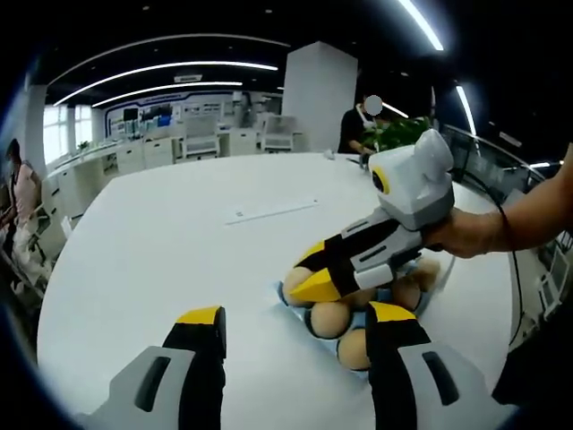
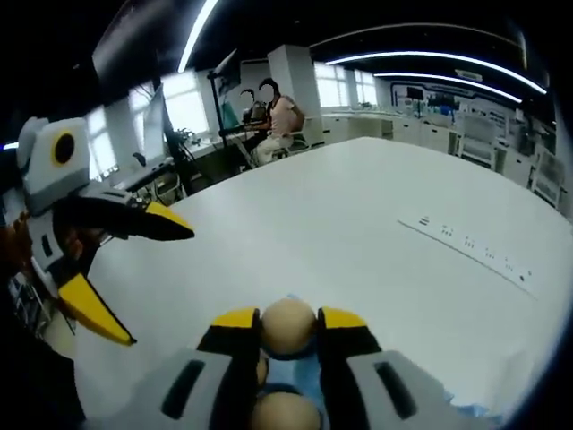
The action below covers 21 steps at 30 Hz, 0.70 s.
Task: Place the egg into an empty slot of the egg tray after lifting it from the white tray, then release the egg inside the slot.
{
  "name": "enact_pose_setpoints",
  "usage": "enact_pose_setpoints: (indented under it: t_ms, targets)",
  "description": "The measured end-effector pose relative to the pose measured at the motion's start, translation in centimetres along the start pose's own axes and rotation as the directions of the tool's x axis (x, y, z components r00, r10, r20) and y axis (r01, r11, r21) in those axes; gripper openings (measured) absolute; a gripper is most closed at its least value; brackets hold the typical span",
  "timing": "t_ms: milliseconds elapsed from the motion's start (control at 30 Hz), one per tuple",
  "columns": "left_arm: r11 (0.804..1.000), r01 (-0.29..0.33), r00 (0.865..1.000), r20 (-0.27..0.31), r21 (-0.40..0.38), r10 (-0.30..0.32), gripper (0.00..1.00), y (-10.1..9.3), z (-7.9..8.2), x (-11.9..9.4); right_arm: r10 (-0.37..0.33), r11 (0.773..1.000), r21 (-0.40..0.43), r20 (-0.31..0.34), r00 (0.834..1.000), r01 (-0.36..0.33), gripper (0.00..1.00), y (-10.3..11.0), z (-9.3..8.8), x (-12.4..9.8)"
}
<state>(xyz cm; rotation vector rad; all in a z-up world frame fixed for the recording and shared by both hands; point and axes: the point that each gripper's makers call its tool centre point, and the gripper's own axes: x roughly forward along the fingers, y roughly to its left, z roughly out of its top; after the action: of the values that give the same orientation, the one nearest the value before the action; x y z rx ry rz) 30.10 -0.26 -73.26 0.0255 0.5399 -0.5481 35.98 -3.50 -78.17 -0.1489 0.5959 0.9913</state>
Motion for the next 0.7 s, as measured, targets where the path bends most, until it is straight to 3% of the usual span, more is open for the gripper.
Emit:
enact_pose_setpoints:
  t_ms: [700]
  targets:
    - [1.0, 0.0, 1.0, -0.005, -0.001, 0.0, 0.62, -0.11, -0.3, -0.03, 0.001, 1.0, 0.021, 0.032, 0.999, -0.001, 0.27, 0.13, -0.21, -0.66]
